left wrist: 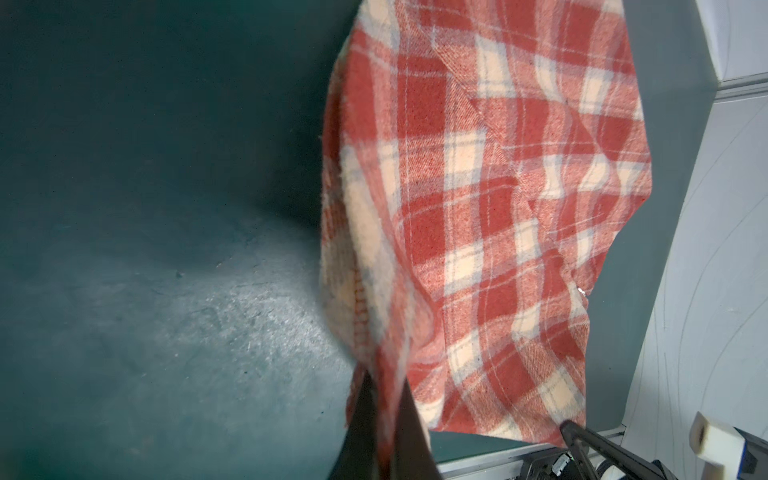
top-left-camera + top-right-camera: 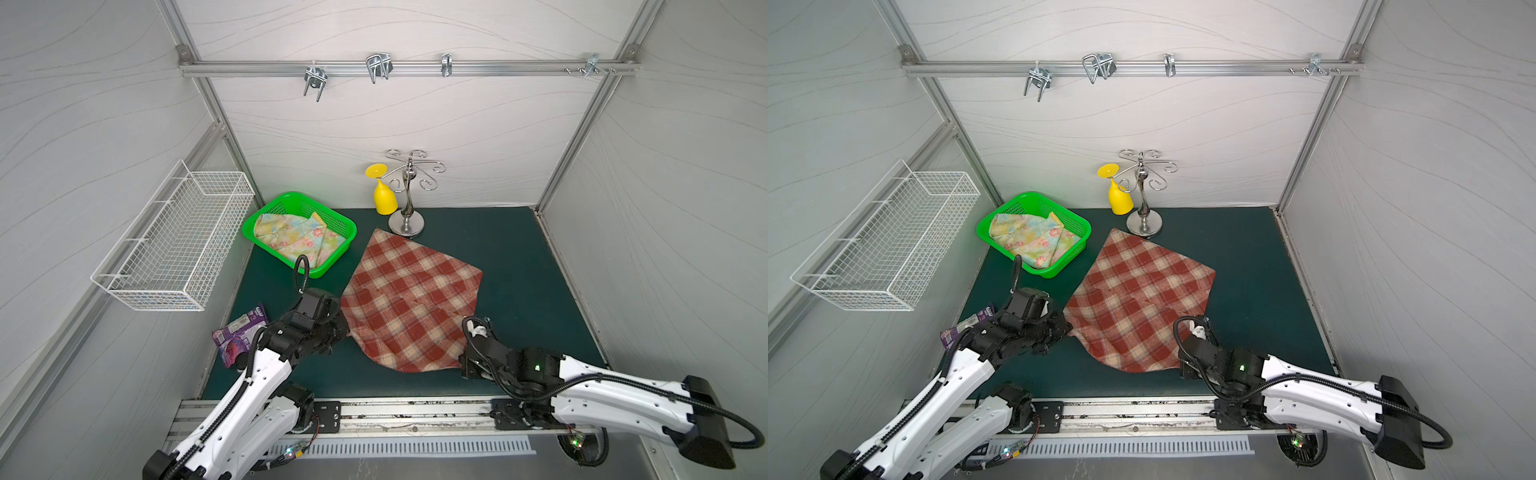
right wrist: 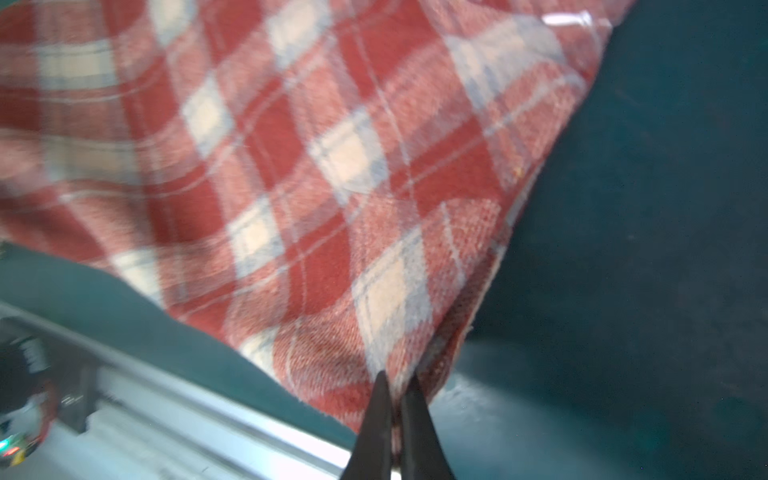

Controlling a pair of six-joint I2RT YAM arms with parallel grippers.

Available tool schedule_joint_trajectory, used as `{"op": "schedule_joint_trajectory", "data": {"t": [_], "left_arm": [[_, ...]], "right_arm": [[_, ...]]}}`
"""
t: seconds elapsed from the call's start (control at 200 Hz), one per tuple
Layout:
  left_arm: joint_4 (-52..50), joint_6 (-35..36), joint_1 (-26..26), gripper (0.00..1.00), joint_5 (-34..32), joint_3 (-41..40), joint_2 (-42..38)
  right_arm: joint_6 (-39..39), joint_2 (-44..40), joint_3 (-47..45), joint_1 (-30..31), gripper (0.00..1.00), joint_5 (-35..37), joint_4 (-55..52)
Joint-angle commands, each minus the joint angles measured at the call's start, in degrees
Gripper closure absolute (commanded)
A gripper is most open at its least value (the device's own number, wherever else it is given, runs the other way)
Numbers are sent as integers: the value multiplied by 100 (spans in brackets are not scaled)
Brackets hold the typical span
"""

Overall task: Fold and stack skirts
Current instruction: Fold the skirt at the center of the table.

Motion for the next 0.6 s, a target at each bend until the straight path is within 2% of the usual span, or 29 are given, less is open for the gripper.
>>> {"op": "schedule_joint_trajectory", "data": {"t": [0.0,0.11,0.29,0.49,0.595], "left_arm": [[-557,150,53,98,-324,488,-362],[-856,230,87,97,-436,833,-548],[-920,440,276,97,-525,1329,-222],[-442,740,872,98,-108,1739,621],[-166,845,1079,98,100,2039,1085]], "right_arm": [[599,145,249,529,100,576,-561],[903,245,542,1071,100,965,-793],[1128,514,997,1620,100,1405,-863],[992,938,1346,1656,100,1718,-771],[766,878,1440,1416,100,1700,-742]]}}
